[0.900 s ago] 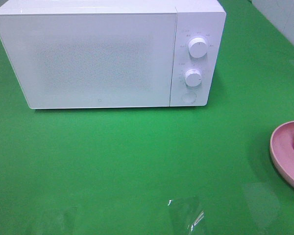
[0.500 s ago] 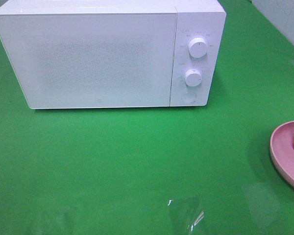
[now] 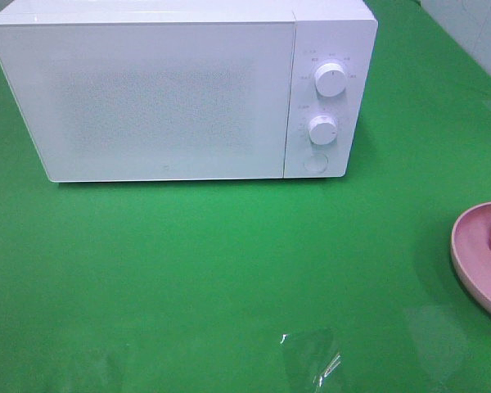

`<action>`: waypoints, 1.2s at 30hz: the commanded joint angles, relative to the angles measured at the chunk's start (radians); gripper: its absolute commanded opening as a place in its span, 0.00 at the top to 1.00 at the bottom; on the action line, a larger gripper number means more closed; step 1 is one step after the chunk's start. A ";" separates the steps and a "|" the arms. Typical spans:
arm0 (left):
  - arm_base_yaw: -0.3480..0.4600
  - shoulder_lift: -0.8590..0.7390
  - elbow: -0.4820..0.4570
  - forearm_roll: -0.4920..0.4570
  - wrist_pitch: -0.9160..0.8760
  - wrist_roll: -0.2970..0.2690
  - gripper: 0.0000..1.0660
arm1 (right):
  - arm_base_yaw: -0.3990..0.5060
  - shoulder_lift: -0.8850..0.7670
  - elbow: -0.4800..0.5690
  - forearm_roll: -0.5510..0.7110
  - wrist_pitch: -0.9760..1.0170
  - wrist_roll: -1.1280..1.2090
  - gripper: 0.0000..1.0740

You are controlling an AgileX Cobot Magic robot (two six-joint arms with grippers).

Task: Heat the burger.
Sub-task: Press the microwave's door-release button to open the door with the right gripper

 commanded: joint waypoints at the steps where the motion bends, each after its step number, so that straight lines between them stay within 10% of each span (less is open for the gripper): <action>1: -0.006 -0.023 0.000 -0.006 -0.015 -0.001 0.06 | -0.004 0.055 -0.008 0.005 -0.066 -0.001 0.32; 36: -0.006 -0.023 0.000 -0.006 -0.015 -0.001 0.06 | -0.004 0.399 0.193 0.002 -0.734 0.001 0.32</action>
